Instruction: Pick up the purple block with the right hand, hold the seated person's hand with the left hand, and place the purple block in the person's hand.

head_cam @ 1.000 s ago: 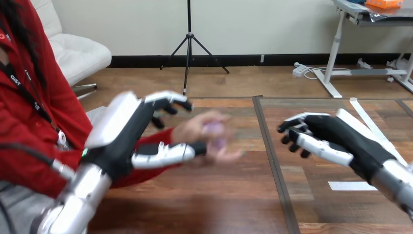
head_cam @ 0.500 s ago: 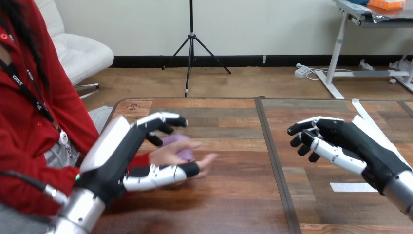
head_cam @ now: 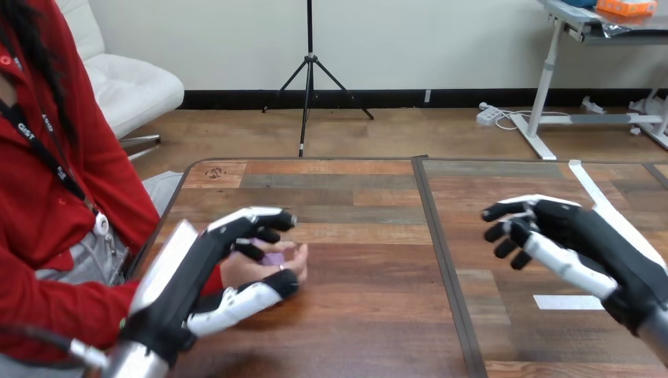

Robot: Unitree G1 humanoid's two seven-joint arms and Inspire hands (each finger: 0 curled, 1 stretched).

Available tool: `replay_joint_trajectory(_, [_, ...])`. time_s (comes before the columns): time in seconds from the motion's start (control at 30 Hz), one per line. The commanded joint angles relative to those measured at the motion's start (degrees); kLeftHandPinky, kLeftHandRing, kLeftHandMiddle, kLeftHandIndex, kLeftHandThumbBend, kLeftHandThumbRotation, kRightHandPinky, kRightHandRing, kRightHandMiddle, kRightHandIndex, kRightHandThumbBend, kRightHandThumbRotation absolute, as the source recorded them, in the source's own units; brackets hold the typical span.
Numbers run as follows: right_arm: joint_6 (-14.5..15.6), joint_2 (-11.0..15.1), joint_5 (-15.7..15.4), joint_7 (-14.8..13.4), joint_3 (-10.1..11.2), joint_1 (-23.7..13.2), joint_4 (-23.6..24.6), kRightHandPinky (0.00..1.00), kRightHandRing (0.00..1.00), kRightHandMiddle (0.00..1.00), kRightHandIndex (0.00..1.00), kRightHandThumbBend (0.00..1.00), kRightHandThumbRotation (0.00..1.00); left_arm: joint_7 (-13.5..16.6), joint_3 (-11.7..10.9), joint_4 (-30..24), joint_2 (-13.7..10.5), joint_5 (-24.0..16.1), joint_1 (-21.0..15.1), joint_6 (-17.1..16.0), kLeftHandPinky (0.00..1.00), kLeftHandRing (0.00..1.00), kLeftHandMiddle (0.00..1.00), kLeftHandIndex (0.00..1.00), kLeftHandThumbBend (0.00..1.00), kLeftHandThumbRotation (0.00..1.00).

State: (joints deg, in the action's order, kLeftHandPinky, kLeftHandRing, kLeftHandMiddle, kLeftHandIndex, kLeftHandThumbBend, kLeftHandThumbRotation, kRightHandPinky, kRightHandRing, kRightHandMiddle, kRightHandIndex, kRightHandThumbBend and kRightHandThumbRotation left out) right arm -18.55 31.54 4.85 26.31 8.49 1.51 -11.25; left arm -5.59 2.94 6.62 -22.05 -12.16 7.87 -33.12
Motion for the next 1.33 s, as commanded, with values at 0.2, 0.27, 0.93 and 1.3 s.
replay_joint_trajectory(0.2, [-6.0, -6.1, 5.0, -2.3, 2.5, 4.7, 3.0, 0.50, 0.59, 0.65, 0.69, 0.59, 0.70, 1.5, -1.1, 8.3, 4.5, 5.8, 0.7, -9.6, 0.66, 0.72, 0.73, 0.69, 0.85, 0.96])
replay_joint_trajectory(0.27, [-6.8, -7.8, 5.9, -2.9, 2.5, 6.0, 3.6, 0.50, 0.59, 0.65, 0.69, 0.60, 0.70, 1.4, -1.1, 9.8, 5.1, 6.6, 1.0, -11.4, 0.65, 0.72, 0.73, 0.69, 0.84, 0.96])
replay_joint_trajectory(0.93, [-12.3, -21.8, 13.9, -2.2, -0.3, 14.2, 4.6, 0.58, 0.66, 0.70, 0.72, 0.68, 0.77, -1.3, -1.1, 18.0, 9.3, 14.2, 2.7, -20.9, 0.59, 0.68, 0.70, 0.69, 0.71, 0.94])
replay_joint_trajectory(1.3, [-13.5, -24.9, 16.0, 1.1, -0.6, 13.7, -0.8, 0.62, 0.70, 0.73, 0.74, 0.71, 0.86, -4.0, -1.2, 20.7, 12.0, 18.2, 2.1, -21.0, 0.61, 0.69, 0.71, 0.72, 0.71, 0.92])
